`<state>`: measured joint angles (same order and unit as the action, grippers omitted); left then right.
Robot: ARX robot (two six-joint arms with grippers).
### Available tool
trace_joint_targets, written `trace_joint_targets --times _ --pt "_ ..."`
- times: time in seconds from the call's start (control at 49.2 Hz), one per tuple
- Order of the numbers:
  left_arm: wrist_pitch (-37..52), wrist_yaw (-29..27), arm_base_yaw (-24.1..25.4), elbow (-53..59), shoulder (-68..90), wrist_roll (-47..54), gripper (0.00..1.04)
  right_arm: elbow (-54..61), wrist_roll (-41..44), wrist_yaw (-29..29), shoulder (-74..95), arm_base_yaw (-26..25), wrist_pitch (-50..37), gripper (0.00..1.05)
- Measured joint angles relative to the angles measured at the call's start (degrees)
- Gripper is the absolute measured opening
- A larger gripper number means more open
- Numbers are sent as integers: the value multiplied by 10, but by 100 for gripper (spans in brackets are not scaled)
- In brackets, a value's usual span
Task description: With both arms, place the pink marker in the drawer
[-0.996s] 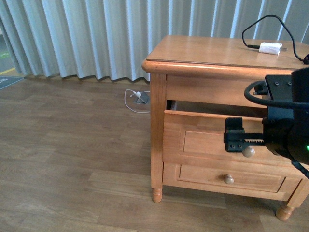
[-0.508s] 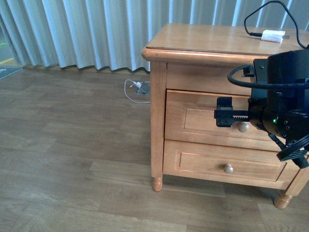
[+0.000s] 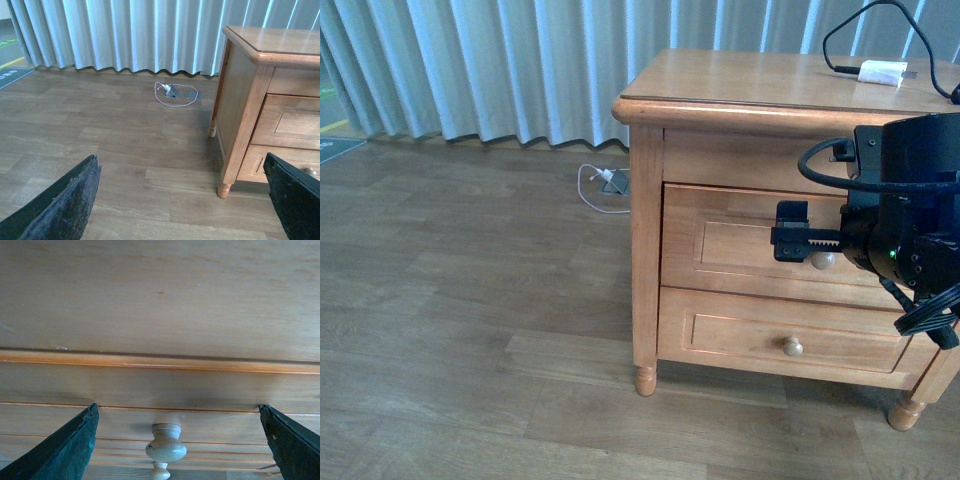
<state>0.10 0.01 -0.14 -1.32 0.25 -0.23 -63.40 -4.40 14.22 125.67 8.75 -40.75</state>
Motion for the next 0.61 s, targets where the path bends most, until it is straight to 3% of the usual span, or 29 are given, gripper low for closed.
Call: trace_joint_targets --times 0.346,0.61 --pt "0 0 0 0 0 0 99 20 8 -22 -39 1 33 96" --pt "0 0 0 0 0 0 99 127 3 -57 -182 9 54 96"
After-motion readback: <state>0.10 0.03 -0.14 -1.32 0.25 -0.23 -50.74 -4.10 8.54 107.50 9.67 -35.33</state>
